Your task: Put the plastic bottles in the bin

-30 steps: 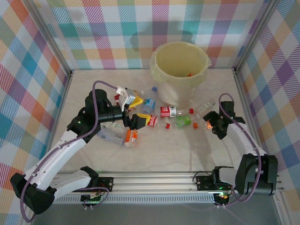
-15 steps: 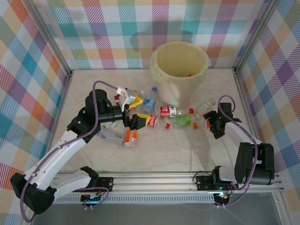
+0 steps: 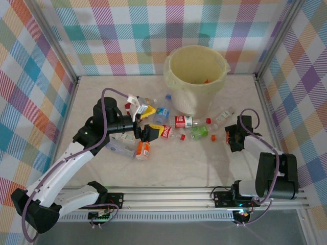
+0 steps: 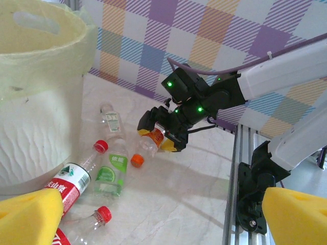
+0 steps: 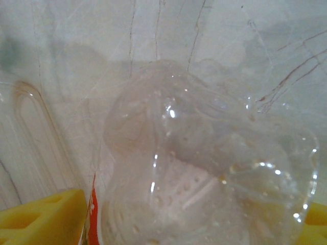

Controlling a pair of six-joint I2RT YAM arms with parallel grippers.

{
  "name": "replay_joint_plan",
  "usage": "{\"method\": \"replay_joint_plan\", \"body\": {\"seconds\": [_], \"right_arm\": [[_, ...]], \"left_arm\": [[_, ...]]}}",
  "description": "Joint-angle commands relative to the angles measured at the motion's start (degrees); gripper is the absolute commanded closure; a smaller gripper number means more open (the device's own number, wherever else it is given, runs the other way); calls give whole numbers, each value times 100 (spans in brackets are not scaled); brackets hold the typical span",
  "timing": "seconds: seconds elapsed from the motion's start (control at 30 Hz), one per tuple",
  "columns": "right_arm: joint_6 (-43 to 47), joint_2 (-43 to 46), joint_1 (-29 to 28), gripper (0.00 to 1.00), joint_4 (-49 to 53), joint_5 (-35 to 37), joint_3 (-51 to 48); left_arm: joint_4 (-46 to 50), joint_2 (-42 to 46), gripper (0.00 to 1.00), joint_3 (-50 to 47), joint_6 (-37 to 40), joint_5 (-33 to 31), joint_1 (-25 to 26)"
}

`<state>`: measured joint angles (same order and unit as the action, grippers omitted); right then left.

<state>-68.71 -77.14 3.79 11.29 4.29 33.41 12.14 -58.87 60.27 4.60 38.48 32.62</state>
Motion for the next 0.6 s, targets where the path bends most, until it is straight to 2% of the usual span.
{"method": "replay_joint_plan", "body": {"seconds": [0.0,0.23,0.57], "right_arm": [[-68,-42,63,23,-399,123,-87],[515,205,154,34,-418,157,12],[1812,1100,150,43,-232,302,501]], "left_arm": [[-17,25,0,204,122,19,86],[-12,38,0,204,128,9,86],[-173,123,0,95,94,-171,87]]}}
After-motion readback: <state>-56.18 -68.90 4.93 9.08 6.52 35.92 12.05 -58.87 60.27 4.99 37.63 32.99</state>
